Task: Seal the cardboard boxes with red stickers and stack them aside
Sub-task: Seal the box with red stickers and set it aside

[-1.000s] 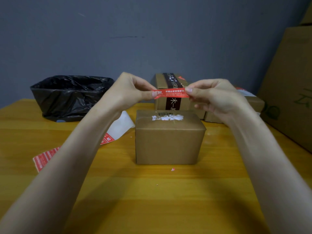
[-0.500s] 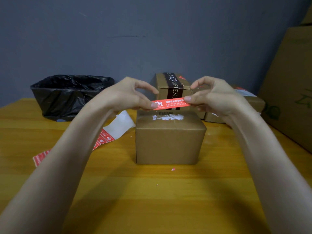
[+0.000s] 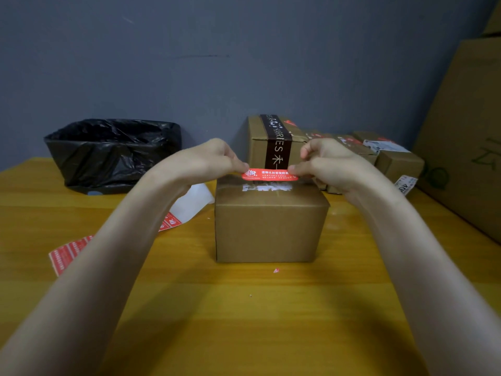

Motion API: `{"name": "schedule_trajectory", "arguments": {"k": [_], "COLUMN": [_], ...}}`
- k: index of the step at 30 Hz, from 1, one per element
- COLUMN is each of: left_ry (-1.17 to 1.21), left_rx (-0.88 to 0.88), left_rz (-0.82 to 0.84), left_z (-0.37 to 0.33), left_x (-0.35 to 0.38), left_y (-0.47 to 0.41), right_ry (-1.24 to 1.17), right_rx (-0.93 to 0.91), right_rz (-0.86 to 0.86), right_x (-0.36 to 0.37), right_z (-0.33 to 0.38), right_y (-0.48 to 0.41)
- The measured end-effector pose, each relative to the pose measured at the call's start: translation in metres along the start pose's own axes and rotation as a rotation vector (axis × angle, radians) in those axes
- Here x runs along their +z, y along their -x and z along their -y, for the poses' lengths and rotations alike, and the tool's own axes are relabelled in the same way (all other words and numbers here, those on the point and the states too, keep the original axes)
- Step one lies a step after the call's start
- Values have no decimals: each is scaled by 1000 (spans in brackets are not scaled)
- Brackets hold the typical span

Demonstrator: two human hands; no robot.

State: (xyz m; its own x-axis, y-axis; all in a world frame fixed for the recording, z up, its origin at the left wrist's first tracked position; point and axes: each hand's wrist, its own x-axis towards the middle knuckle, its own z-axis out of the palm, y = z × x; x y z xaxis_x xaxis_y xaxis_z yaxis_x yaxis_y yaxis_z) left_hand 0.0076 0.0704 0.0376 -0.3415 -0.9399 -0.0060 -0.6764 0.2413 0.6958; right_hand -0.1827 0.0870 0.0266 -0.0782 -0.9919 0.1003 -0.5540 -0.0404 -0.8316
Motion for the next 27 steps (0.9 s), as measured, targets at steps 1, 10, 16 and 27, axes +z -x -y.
{"name": "schedule_trajectory", "arguments": {"k": [1,10,16,27], "left_ry": [-15,-91,-111,-118], "left_rx": [-14,-51,-32,2], "left_rz": [12,5,-6,-15], "left_z": [-1,0,3,7], "left_x": [2,11,12,13], "left_y": [-1,-7,-10,-14], "right_ry": [30,215,271,322], "right_rx": [3,-17,-37,-46], "right_rz": [7,0,18,9], "right_x": [1,5,5,5], "right_z": [0,1,3,0], "right_y": [1,0,2,-1]}}
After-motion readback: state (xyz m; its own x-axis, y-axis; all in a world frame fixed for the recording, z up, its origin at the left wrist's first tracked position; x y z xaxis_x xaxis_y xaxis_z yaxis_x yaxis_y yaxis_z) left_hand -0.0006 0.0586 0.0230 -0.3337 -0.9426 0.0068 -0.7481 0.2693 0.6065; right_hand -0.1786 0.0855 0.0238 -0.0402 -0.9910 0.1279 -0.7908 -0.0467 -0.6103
